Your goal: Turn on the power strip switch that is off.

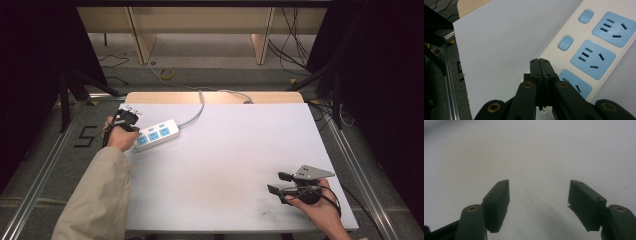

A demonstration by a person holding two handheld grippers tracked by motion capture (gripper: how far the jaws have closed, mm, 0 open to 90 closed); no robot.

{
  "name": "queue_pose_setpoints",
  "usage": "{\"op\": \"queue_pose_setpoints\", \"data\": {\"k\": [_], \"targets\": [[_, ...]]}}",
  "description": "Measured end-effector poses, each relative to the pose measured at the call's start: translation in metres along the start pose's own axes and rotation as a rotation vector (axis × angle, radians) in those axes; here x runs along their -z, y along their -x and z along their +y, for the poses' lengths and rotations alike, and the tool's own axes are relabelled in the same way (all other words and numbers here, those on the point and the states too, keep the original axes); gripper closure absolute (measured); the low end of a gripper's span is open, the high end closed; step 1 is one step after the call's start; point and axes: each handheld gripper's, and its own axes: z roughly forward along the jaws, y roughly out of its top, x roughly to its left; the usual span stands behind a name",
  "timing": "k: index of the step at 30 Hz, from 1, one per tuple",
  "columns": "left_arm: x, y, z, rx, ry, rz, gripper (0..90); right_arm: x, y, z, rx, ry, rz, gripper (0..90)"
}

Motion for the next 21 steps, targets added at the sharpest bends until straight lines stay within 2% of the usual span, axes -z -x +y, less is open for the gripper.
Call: {"op": "queue_pose_setpoints", "data": {"k": [14, 21], "targets": [[-0.0070, 0.0007, 0.0029, -0.005, 0.009, -0.009, 90.0, -0.0001, 0.0004, 0.0000, 0.001, -0.001, 0.001, 34.6], [-0.0090, 0.0019, 0.0056, -0.012, -0.003, -0.011, 90.0, -0.0001, 0.0002, 0.0000, 0.001, 0.000, 0.001, 34.7]]}}
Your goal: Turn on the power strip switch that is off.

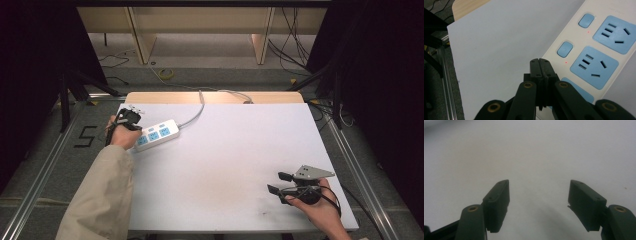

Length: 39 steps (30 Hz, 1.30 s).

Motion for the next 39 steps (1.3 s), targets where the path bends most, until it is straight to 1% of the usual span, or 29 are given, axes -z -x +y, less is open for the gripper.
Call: {"op": "queue_pose_setpoints", "data": {"k": [18, 20, 24, 25, 30, 35, 39], "targets": [[-0.0021, -0.0016, -0.0005, 0.002, -0.022, -0.003, 90.0, 0.0002, -0.0001, 0.0002, 0.001, -0.001, -0.001, 34.6], [-0.0023, -0.0016, -0.0006, 0.009, -0.022, -0.003, 90.0, 0.0000, -0.0002, 0.0002, 0.000, 0.001, -0.001, 34.6], [-0.0020, -0.0036, -0.0011, 0.007, -0.029, -0.002, 90.0, -0.0001, -0.0007, 0.0002, 0.002, 0.000, 0.002, 34.6], [-0.0021, -0.0036, -0.0014, 0.013, -0.028, -0.002, 90.0, -0.0001, -0.0007, 0.0002, 0.002, 0.000, 0.001, 34.6], [-0.0023, -0.0046, -0.0012, 0.010, -0.032, -0.001, 90.0, -0.0002, -0.0006, 0.0004, 0.002, -0.001, 0.001, 34.6], [-0.0028, -0.0028, 0.0015, 0.007, -0.026, -0.005, 90.0, 0.0001, -0.0005, 0.0003, -0.001, 0.001, 0.000, 34.6], [-0.0035, -0.0018, 0.0027, 0.003, -0.031, -0.006, 90.0, 0.0002, -0.0004, 0.0004, 0.001, 0.003, 0.001, 34.6]]}}
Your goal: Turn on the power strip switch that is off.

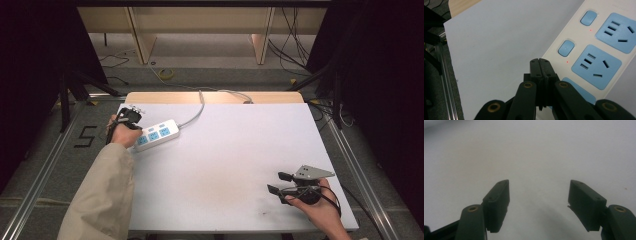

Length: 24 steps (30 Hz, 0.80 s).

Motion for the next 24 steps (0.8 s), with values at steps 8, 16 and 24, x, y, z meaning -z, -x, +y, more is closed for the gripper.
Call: {"op": "queue_pose_setpoints", "data": {"k": [8, 16, 24], "targets": [[-0.0007, 0.0017, 0.0001, -0.005, -0.010, 0.012, 90.0, 0.0010, 0.0000, 0.0003, -0.003, 0.000, 0.000, 34.7], [-0.0030, 0.0054, 0.0004, -0.066, -0.062, 0.085, 90.0, 0.0007, -0.0001, 0.0003, -0.003, -0.001, -0.001, 34.6], [-0.0011, 0.0020, -0.0010, -0.037, -0.030, 0.059, 90.0, 0.0007, 0.0000, 0.0006, -0.002, -0.002, -0.001, 34.6]]}}
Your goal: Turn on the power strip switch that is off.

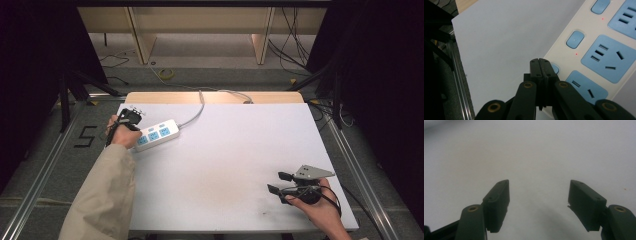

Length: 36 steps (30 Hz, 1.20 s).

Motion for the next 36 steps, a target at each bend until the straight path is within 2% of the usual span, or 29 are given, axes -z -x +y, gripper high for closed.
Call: {"op": "queue_pose_setpoints", "data": {"k": [2, 3, 10, 17, 20, 22, 23, 25, 26, 29, 31, 33, 36], "targets": [[0.0004, 0.0002, 0.0015, 0.022, 0.021, -0.024, 90.0, 0.0000, -0.0001, 0.0000, 0.000, 0.001, 0.001, 34.6], [0.0004, 0.0005, 0.0021, 0.019, 0.021, -0.027, 90.0, 0.0000, -0.0001, -0.0001, -0.001, 0.001, 0.000, 34.6], [0.0011, -0.0001, 0.0012, 0.033, 0.016, -0.041, 90.0, 0.0001, -0.0001, 0.0000, 0.000, 0.000, 0.001, 34.6], [-0.0003, 0.0011, 0.0013, 0.036, 0.017, -0.035, 90.0, 0.0001, -0.0004, 0.0001, 0.004, 0.001, 0.002, 34.7], [-0.0013, 0.0036, 0.0027, 0.049, 0.036, -0.060, 90.0, 0.0001, 0.0000, 0.0001, 0.002, 0.001, 0.002, 34.6], [-0.0024, 0.0070, 0.0047, 0.005, 0.025, -0.016, 90.0, 0.0002, -0.0001, 0.0000, 0.000, 0.000, 0.002, 34.7], [-0.0030, 0.0076, 0.0054, 0.005, 0.026, -0.016, 90.0, 0.0004, -0.0001, -0.0001, 0.000, 0.000, 0.002, 34.7], [-0.0032, 0.0072, 0.0053, 0.037, 0.036, -0.051, 90.0, 0.0008, 0.0000, -0.0003, 0.000, 0.004, 0.002, 34.7], [-0.0033, 0.0076, 0.0052, 0.038, 0.041, -0.056, 90.0, 0.0010, 0.0002, -0.0004, 0.000, 0.005, 0.001, 34.6], [-0.0028, 0.0094, 0.0065, 0.017, 0.035, -0.043, 90.0, 0.0008, 0.0008, -0.0003, 0.002, 0.002, 0.001, 34.6], [-0.0015, 0.0076, 0.0068, 0.025, 0.033, -0.045, 90.0, 0.0006, 0.0002, -0.0002, 0.000, 0.000, 0.002, 34.7], [-0.0005, 0.0044, 0.0056, 0.028, 0.029, -0.029, 90.0, 0.0005, 0.0001, -0.0002, -0.001, 0.001, 0.003, 34.7], [0.0011, -0.0003, 0.0029, 0.044, 0.028, -0.034, 90.0, 0.0003, 0.0006, -0.0002, 0.001, 0.000, 0.001, 34.7]]}}
